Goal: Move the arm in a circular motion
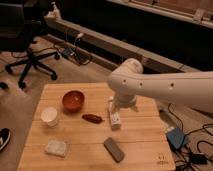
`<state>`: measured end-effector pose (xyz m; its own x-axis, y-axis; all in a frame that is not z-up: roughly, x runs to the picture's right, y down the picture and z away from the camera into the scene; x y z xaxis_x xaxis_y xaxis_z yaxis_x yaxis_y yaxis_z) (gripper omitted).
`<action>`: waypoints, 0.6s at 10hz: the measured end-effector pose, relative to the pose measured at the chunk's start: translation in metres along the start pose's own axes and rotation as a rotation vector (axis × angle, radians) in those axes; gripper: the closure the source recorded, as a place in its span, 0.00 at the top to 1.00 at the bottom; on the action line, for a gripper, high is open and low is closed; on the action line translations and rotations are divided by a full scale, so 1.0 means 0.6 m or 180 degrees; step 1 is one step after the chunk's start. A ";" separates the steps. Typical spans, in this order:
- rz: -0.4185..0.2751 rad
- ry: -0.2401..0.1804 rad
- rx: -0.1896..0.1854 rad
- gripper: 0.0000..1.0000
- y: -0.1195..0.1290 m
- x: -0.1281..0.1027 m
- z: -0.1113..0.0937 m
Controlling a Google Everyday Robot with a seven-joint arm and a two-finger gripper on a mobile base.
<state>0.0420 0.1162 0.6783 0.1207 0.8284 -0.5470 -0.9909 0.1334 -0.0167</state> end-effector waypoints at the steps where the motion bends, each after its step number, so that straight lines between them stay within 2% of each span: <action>1: -0.0335 0.0000 -0.0140 0.73 0.086 0.016 -0.013; 3: -0.0836 0.0008 -0.0366 0.73 0.203 0.030 -0.028; 4: -0.1253 -0.0005 -0.0559 0.73 0.297 0.028 -0.040; 6: -0.1619 -0.0120 -0.0697 0.73 0.379 -0.013 -0.048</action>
<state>-0.1858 0.1245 0.6547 0.5853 0.7085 -0.3943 -0.7958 0.4088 -0.4467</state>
